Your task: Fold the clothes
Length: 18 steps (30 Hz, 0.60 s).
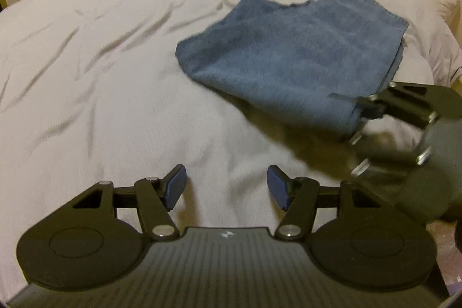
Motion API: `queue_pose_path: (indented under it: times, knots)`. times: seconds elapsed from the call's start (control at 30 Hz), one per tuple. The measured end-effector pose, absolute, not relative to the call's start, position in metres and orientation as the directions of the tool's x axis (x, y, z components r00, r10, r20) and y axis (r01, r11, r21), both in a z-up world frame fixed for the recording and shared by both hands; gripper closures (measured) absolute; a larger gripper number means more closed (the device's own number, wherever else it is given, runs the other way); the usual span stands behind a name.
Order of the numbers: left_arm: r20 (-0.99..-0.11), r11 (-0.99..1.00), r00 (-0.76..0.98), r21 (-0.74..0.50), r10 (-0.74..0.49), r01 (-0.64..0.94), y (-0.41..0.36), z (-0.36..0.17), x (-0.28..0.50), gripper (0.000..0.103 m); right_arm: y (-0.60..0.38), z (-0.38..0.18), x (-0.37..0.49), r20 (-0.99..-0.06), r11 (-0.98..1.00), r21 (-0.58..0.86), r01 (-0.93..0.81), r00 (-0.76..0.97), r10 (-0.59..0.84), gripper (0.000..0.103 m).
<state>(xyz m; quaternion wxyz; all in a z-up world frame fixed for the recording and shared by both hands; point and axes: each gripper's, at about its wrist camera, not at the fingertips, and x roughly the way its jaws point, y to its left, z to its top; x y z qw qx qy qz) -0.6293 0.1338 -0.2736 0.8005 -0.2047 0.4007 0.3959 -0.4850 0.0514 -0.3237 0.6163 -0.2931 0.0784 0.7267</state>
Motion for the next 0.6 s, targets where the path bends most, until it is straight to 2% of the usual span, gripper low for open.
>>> queue_pose_path:
  times: [0.07, 0.2, 0.3, 0.37, 0.47, 0.57, 0.6]
  knots:
    - [-0.785, 0.624, 0.387, 0.0, 0.484, -0.781, 0.141, -0.264, -0.618, 0.045, 0.055, -0.3, -0.437, -0.498, -0.145, 0.108, -0.983, -0.18, 0.848, 0.083]
    - [-0.726, 0.693, 0.468, 0.017, 0.504, -0.721, 0.16, -0.24, -0.58, 0.045, 0.05, -0.269, -0.345, -0.343, -0.006, 0.541, -0.841, -0.227, 0.912, 0.084]
    - [-0.673, 0.741, 0.525, 0.05, 0.52, -0.67, 0.18, -0.225, -0.541, 0.045, 0.04, -0.255, -0.277, -0.27, 0.08, 0.681, -0.727, -0.149, 0.951, 0.084]
    - [-0.652, 0.771, 0.561, 0.057, 0.51, -0.635, 0.193, -0.221, -0.513, 0.045, 0.034, -0.257, -0.234, -0.269, 0.159, 0.721, -0.675, -0.061, 0.961, 0.083]
    - [-0.644, 0.81, 0.598, 0.059, 0.477, -0.583, 0.207, -0.226, -0.473, 0.045, 0.033, -0.282, -0.174, -0.322, 0.294, 0.76, -0.58, 0.057, 0.945, 0.083]
    - [-0.661, 0.841, 0.612, 0.055, 0.434, -0.538, 0.215, -0.243, -0.436, 0.045, 0.035, -0.325, -0.127, -0.437, 0.439, 0.8, -0.409, 0.104, 0.893, 0.082]
    - [-0.669, 0.848, 0.611, 0.056, 0.423, -0.527, 0.216, -0.25, -0.426, 0.045, 0.032, -0.334, -0.119, -0.421, 0.427, 0.826, -0.369, 0.1, 0.902, 0.079]
